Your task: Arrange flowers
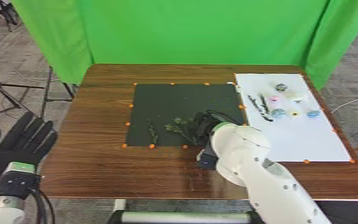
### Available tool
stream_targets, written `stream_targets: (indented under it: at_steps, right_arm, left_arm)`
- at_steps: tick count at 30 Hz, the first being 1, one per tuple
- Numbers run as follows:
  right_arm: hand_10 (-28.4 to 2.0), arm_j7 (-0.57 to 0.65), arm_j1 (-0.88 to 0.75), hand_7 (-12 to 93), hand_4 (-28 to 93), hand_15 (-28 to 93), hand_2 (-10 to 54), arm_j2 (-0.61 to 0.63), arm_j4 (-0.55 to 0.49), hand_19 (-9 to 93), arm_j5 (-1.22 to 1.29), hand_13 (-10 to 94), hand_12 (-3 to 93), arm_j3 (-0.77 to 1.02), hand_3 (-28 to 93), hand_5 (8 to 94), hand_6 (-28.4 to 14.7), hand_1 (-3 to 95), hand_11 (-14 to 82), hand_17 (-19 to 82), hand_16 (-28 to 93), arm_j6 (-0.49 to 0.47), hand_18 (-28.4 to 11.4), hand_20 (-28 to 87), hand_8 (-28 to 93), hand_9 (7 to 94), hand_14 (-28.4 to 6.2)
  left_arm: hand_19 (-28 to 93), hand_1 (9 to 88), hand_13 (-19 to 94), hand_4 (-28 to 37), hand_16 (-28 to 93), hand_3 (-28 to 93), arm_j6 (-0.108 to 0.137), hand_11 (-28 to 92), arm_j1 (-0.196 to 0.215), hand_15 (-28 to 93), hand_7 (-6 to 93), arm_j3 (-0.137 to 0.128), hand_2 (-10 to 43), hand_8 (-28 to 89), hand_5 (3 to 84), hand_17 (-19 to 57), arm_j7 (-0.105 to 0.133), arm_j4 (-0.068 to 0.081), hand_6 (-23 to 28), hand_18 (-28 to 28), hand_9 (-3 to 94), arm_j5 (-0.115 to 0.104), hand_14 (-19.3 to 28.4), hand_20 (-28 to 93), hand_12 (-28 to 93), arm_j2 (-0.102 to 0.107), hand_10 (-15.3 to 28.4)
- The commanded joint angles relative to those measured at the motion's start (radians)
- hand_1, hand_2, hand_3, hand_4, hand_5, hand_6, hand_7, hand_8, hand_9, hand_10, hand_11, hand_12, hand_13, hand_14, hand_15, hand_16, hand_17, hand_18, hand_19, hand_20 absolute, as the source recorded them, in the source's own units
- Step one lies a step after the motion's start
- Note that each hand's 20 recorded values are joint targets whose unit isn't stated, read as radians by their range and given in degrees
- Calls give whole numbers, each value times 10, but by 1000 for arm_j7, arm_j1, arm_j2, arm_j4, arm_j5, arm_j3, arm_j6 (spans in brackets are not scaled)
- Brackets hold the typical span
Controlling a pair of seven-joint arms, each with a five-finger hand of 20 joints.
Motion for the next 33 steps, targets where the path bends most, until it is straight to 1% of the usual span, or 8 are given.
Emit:
stream_targets:
  at_steps: [1, 4, 13, 15, 16, 19, 25, 33]
  right_arm:
    - [-244, -24, -25, 731, -50, 376, 188, -18, -4, 932, 13, 890, 108, 6, 780, 538, -98, 305, 98, 561, 273, 24, -218, 355, 347, 747, -97]
    - [-241, -38, -29, 731, -62, 378, 184, -15, -11, 932, -12, 889, 107, 13, 776, 537, -96, 311, 97, 560, 273, 19, -216, 353, 344, 742, -97]
    - [-232, -51, -43, 675, -84, 382, 135, 115, -56, 932, -209, 881, 115, 55, 756, 550, -93, 280, 105, 551, 274, 120, -216, 353, 294, 744, -99]
    - [-231, -47, -25, 651, -116, 419, 140, 163, -49, 932, -258, 858, 130, 69, 738, 535, -112, 253, 111, 534, 279, 112, -219, 370, 222, 738, -108]
    - [-233, -46, -12, 666, -134, 457, 130, 188, -38, 932, -284, 837, 147, 72, 721, 505, -129, 231, 121, 519, 276, 112, -225, 384, -36, 722, -115]
    - [-234, -37, 33, 560, -152, 503, 92, 255, 15, 932, -328, 808, 162, 74, 686, 485, -125, 241, 135, 504, 277, 78, -234, 396, -160, 708, -123]
    - [-205, -20, 143, 152, -196, 587, -21, 331, 157, 932, -299, 792, 201, 38, 640, 519, -123, 298, 220, 497, 296, 55, -243, 420, -51, 744, -116]
    - [-189, -21, 242, 130, -236, 620, -76, 331, 271, 932, -304, 789, 234, -27, 636, 511, -121, 313, 283, 505, 315, 60, -242, 443, -47, 754, -108]
  left_arm:
    - [270, 247, 243, -283, -73, 694, 3, 276, 8, 394, 160, 1, 131, -102, 358, -50, -19, 8, 76, 122, 342, 12, 146, 94, 138, -7, 148]
    - [270, 246, 243, -283, -73, 695, -2, 275, 8, 393, 160, 12, 131, -102, 357, -51, -15, 8, 75, 122, 341, -8, 145, 94, 138, -8, 148]
    - [270, 246, 242, -283, -72, 694, 1, 273, 23, 391, 158, -3, 131, -102, 356, -51, -9, 0, 75, 123, 339, -1, 146, 94, 138, -11, 148]
    - [271, 246, 241, -283, -72, 694, 14, 273, 22, 391, 157, -3, 131, -102, 354, -52, -5, -3, 76, 122, 338, -7, 146, 94, 138, -11, 148]
    - [271, 246, 240, -283, -72, 694, 5, 272, 25, 391, 157, -5, 131, -102, 353, -52, -5, -1, 75, 123, 335, -7, 146, 94, 138, -11, 147]
    - [272, 245, 237, -283, -72, 694, 1, 271, 26, 389, 156, -3, 132, -101, 351, -52, -4, 0, 75, 123, 333, -6, 144, 94, 137, -8, 148]
    - [272, 245, 237, -283, -72, 693, 2, 272, 26, 391, 158, -2, 132, -101, 349, -52, -11, 1, 74, 123, 334, 0, 146, 93, 137, -9, 148]
    - [274, 244, 235, -283, -73, 693, -7, 266, 26, 390, 158, 2, 133, -101, 345, -53, 1, -1, 74, 123, 331, 2, 147, 93, 135, -6, 148]
